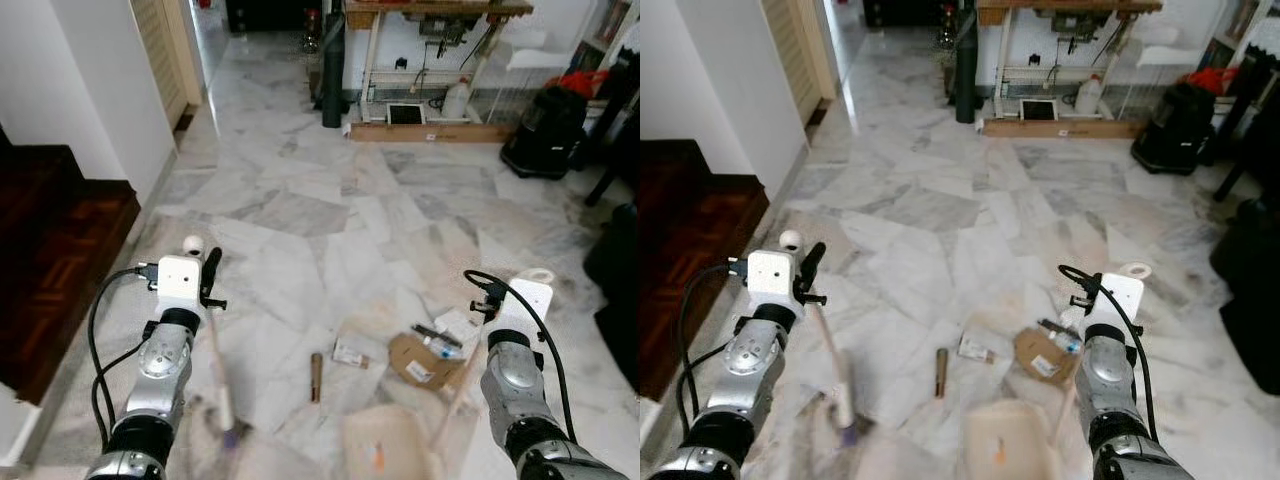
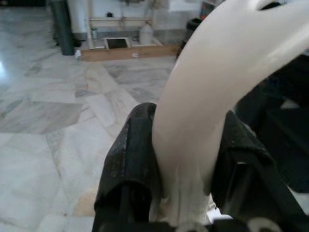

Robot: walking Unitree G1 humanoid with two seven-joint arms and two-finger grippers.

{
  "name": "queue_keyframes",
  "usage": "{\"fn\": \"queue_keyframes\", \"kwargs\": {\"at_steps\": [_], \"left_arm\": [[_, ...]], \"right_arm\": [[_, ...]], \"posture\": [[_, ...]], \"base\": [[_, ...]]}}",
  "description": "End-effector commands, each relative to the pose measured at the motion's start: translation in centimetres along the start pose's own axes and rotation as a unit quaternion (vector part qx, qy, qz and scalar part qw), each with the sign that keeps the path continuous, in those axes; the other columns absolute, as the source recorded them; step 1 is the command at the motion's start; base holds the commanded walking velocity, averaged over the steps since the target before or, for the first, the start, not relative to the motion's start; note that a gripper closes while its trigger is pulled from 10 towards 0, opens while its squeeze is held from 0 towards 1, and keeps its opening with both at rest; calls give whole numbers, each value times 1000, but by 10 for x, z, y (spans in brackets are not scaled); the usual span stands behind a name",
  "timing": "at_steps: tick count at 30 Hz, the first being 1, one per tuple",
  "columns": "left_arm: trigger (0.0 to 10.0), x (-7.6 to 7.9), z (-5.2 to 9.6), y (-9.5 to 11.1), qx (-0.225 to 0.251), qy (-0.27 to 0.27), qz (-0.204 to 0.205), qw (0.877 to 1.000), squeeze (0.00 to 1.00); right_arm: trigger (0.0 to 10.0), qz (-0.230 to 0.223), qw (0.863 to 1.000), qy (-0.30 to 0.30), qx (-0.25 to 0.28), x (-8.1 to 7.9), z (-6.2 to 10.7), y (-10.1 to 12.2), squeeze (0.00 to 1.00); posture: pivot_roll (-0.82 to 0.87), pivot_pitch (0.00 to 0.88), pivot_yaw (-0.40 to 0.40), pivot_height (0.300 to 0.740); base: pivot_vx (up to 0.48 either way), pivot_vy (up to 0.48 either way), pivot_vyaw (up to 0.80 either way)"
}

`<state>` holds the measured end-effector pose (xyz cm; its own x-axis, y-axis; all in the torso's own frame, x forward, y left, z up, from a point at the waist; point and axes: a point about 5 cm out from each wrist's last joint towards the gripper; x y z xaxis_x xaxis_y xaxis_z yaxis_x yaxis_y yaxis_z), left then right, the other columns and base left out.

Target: Sweep floor

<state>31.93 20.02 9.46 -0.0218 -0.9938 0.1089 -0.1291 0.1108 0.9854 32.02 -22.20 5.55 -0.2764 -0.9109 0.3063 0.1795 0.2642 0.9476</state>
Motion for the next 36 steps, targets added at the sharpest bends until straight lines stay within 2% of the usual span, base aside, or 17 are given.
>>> {"fn": "queue_keyframes", "kwargs": {"at_steps": [1, 8, 14, 17, 36], "left_arm": [[10000, -1, -5, 11, 21, -4, -15, 1000, 0], [10000, -2, -5, 11, 22, -1, -15, 1000, 0], [10000, -1, -5, 11, 23, 0, -14, 1000, 0], [10000, -1, -5, 11, 23, -1, -13, 1000, 0], [10000, -1, -6, 12, 25, -3, -14, 1000, 0]], "right_arm": [[10000, -8, 1000, -12, 8, 6, -3, 5, 0], [10000, -7, 1000, -10, 8, 5, -3, 5, 0], [10000, 12, 999, 31, 27, -4, -3, 9, 0], [10000, 3, 999, 23, 25, -3, -2, 9, 0], [10000, 5, 1000, 5, 0, 0, -1, 1, 0]], "posture": [[19, 0, -26, 740], [19, 0, -27, 740], [19, 0, -33, 740], [19, 0, -34, 740], [24, 0, -30, 740]], "base": [[266, 0, 0], [267, 0, 0], [266, 0, 224], [264, 0, 800], [261, 0, 0]]}}
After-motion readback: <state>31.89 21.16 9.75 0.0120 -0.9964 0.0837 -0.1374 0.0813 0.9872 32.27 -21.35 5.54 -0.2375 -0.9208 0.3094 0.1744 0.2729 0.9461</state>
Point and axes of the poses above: a point about 5 cm out from each wrist's last joint towards the gripper, its own z axis pointing back from the gripper into the wrist, its own y axis along the axis of the wrist's last joint, x = y × z, and after that the axes turned 14 degrees about z, right-handed
